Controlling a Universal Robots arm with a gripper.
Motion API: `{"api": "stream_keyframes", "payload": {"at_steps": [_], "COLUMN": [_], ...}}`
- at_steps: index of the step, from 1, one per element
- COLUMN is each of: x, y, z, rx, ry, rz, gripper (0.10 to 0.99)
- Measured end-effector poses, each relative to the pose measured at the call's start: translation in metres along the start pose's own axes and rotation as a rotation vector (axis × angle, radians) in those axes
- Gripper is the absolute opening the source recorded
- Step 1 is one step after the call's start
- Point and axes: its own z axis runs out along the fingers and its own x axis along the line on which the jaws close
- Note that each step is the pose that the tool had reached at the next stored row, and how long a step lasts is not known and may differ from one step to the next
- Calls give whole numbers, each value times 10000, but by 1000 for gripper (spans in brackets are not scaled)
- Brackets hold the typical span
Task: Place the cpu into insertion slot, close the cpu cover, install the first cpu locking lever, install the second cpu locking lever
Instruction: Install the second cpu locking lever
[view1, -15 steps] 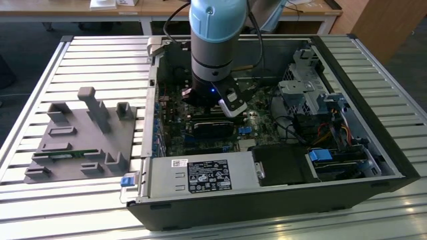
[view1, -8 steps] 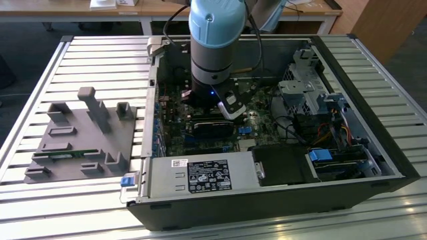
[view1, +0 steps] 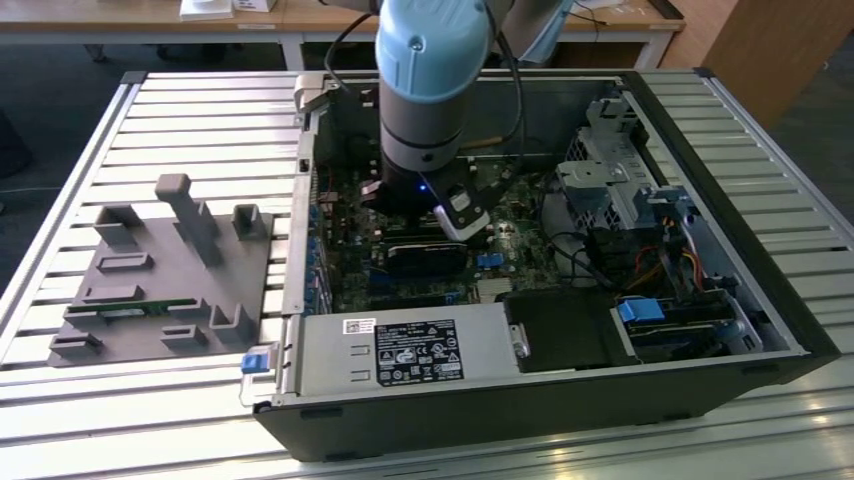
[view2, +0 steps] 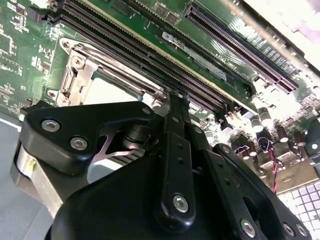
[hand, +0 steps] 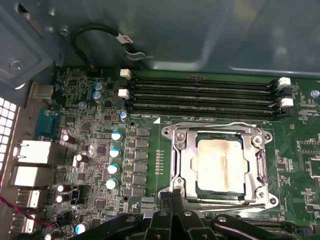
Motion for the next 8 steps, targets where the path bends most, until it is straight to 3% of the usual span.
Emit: {"api": "stream_keyframes", "payload": {"at_steps": [8], "x": [22], "y": [-5], "z": [19], "rx": [-259], "ry": [-7], "rz": [-6], "gripper": [118]}}
